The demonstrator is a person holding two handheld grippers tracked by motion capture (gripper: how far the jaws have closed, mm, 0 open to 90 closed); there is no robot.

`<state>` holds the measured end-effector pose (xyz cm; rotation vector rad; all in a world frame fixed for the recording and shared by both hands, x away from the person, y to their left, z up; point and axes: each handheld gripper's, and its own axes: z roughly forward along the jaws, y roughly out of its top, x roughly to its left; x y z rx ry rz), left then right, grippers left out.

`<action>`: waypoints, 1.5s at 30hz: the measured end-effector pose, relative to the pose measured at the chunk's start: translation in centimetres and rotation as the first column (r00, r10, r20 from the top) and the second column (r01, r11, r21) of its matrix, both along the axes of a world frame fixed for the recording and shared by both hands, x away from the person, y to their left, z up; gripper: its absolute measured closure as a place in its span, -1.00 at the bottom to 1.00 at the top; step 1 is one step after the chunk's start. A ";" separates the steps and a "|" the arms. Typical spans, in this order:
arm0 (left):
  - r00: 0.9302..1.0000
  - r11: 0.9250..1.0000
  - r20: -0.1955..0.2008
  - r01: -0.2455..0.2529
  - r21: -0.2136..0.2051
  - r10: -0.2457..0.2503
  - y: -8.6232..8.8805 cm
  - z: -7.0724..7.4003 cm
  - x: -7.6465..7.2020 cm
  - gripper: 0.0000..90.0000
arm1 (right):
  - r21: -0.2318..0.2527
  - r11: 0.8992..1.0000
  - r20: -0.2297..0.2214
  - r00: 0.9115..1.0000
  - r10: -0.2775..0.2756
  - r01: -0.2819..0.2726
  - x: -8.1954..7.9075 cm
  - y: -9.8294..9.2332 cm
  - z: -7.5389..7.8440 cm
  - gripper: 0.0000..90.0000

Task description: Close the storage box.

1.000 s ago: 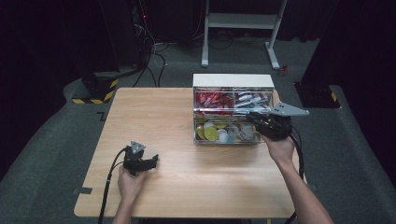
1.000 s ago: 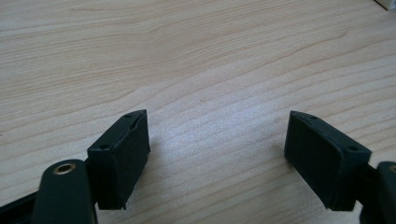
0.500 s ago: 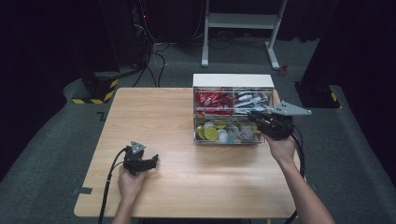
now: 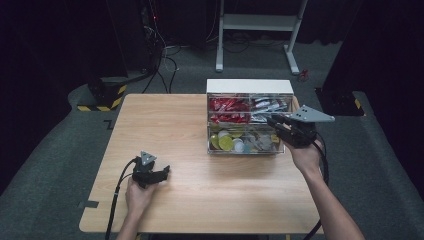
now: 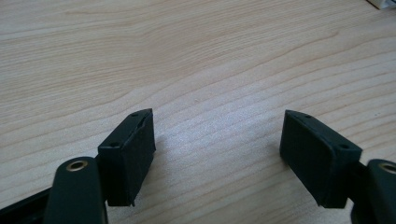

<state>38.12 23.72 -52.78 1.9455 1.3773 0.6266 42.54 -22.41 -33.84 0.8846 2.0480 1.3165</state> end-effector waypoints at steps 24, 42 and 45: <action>0.991 0.990 -0.006 0.130 -0.053 -0.131 -1.1 2.7 -0.1 -0.26 | 0.072 0.997 -0.080 0.997 0.015 -0.009 0.5 -0.5 1.2 0.47; 0.965 0.965 0.168 0.226 -0.136 -0.202 -2.9 8.3 0.7 -0.14 | 0.054 0.998 -0.069 0.997 0.033 -0.029 0.9 -0.1 2.2 0.47; 0.958 0.959 0.179 0.250 -0.131 -0.225 -3.2 9.2 1.2 -0.14 | 0.048 0.998 -0.073 0.997 0.030 -0.027 0.9 -0.1 2.4 0.47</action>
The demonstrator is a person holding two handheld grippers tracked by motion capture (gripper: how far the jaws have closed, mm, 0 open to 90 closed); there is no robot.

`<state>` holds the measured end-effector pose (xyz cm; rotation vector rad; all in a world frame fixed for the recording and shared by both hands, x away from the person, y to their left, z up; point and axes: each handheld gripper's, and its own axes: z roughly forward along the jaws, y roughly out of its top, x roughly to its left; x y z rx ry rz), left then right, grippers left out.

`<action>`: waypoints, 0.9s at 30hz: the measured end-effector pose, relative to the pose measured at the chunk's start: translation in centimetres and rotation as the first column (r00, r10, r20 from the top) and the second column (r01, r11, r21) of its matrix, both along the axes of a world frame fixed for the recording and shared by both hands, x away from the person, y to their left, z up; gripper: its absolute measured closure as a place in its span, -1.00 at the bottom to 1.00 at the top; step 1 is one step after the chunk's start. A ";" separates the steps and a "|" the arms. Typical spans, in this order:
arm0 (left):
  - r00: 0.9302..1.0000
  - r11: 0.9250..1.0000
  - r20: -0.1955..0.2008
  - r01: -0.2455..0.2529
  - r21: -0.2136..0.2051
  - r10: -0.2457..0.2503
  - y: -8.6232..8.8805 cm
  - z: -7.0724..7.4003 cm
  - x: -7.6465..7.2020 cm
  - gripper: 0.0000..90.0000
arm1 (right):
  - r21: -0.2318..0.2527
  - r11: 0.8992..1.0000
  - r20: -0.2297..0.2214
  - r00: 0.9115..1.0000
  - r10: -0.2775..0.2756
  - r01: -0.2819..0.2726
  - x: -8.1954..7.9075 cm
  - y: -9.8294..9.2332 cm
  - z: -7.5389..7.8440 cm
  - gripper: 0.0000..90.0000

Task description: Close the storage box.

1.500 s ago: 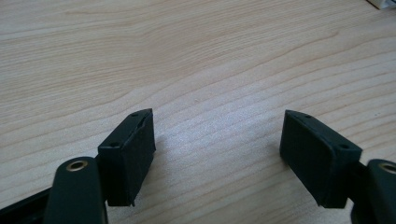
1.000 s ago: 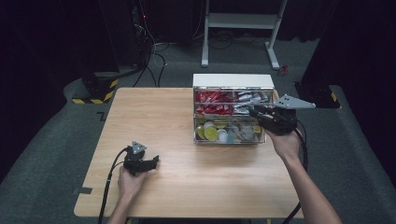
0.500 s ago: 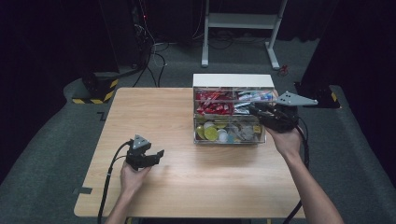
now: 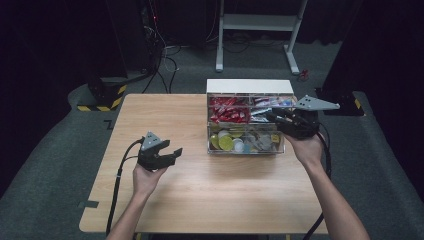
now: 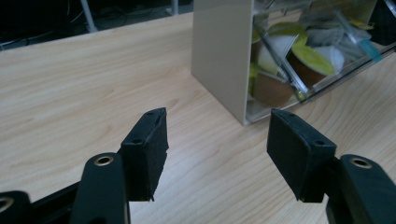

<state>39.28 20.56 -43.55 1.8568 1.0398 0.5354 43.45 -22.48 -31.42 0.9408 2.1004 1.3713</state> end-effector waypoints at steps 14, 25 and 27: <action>0.996 0.995 0.029 0.086 -0.049 -0.085 -1.9 4.2 1.5 -0.06 | -0.003 1.000 0.002 1.000 0.002 -0.002 0.3 0.2 0.9 0.48; 0.990 0.990 0.061 0.130 -0.053 -0.127 -4.2 7.2 3.0 -0.03 | -0.013 1.000 0.004 1.000 -0.002 0.002 0.9 0.3 1.5 0.51; 0.989 0.988 0.068 0.137 -0.066 -0.132 -4.5 7.7 3.3 -0.03 | -0.015 1.000 0.002 1.000 -0.003 0.003 1.0 0.3 1.6 0.51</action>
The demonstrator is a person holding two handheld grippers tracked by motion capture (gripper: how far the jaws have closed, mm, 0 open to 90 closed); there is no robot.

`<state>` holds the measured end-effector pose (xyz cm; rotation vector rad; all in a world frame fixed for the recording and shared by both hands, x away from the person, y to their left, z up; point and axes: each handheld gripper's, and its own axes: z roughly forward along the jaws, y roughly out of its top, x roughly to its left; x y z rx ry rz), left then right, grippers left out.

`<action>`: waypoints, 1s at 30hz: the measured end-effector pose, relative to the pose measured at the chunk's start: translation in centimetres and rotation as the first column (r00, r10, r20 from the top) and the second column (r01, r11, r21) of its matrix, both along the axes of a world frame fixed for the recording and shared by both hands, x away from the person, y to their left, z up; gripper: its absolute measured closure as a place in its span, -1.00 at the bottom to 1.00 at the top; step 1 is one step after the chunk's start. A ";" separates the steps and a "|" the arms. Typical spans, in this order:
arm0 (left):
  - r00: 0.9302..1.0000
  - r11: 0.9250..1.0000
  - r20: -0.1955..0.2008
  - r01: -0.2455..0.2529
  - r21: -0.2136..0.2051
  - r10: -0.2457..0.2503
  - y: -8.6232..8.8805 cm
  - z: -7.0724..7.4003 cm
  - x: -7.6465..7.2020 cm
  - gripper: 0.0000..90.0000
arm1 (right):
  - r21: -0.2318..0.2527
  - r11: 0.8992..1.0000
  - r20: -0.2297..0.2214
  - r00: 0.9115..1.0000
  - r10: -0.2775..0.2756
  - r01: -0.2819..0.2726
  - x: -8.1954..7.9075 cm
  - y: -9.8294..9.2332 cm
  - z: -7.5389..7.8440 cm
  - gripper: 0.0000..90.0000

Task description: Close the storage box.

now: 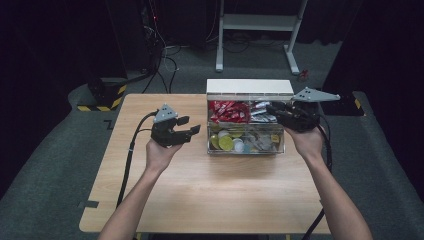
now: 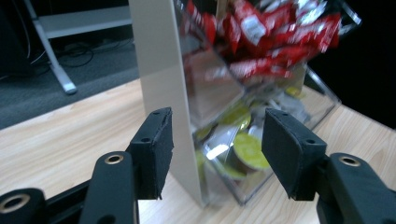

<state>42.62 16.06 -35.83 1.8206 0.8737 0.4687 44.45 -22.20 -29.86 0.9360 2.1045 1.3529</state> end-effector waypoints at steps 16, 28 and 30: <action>0.998 0.998 0.010 0.058 0.016 -0.058 -3.9 1.9 1.7 0.02 | -0.007 1.000 -0.012 1.000 -0.006 0.006 0.8 0.2 0.1 0.53; 0.997 0.997 0.010 0.077 0.004 -0.077 -5.4 2.7 2.3 0.15 | -0.014 1.000 -0.008 1.000 -0.010 0.010 1.0 0.2 0.5 0.56; 0.997 0.997 0.008 0.075 0.005 -0.075 -5.6 2.7 2.5 0.18 | -0.013 1.000 -0.007 1.000 -0.011 0.011 1.1 0.2 0.6 0.57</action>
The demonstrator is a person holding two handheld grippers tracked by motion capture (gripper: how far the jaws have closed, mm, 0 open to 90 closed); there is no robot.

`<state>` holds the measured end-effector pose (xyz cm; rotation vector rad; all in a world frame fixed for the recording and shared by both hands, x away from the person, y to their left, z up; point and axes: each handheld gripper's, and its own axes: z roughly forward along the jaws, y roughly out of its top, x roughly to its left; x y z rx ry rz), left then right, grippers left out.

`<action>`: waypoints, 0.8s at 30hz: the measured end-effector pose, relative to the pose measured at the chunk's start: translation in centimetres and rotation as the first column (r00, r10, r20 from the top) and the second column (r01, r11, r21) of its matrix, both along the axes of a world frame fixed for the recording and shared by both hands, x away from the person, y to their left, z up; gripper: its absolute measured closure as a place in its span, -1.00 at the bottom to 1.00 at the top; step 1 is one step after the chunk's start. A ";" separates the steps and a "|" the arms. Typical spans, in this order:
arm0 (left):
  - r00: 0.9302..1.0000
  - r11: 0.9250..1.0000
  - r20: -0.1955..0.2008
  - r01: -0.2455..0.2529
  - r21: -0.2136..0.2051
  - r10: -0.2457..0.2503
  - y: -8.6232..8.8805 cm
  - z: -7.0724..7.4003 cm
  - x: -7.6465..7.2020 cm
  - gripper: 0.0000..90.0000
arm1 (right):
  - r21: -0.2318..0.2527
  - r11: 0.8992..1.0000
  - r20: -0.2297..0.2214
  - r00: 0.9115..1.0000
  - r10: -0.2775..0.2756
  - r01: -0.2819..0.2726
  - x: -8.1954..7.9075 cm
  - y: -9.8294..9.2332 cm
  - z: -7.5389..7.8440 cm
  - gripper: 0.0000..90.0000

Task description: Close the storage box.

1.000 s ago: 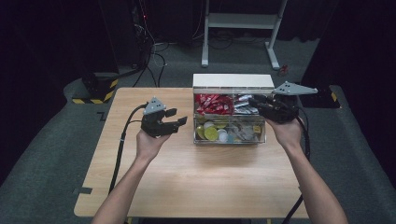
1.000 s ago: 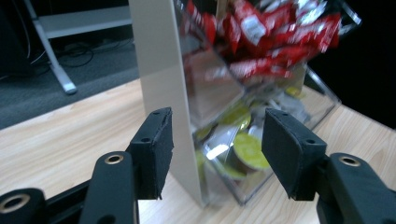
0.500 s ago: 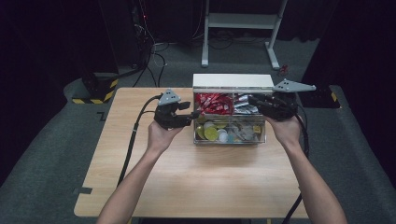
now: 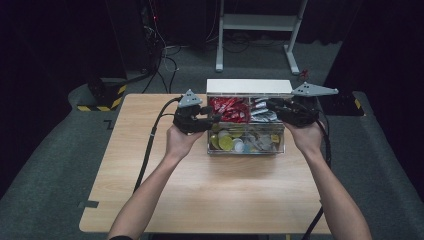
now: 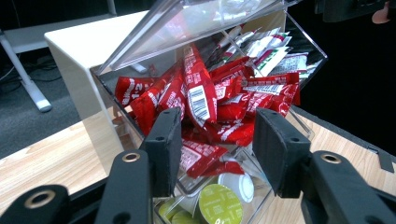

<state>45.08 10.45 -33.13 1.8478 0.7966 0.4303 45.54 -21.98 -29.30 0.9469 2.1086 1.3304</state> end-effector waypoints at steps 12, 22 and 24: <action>1.000 0.999 0.020 -0.013 0.037 0.013 -1.4 0.5 0.6 0.42 | -0.008 1.000 -0.003 1.000 0.001 -0.001 0.2 0.0 0.2 0.59; 0.999 0.996 0.026 -0.033 0.082 0.031 -2.3 0.8 1.2 0.52 | -0.004 1.000 -0.009 1.000 -0.001 0.001 0.2 0.0 0.2 0.60; 0.999 0.996 0.020 -0.037 0.083 0.035 -2.5 0.7 1.4 0.52 | -0.007 1.000 -0.005 1.000 0.002 -0.002 0.2 0.0 0.2 0.60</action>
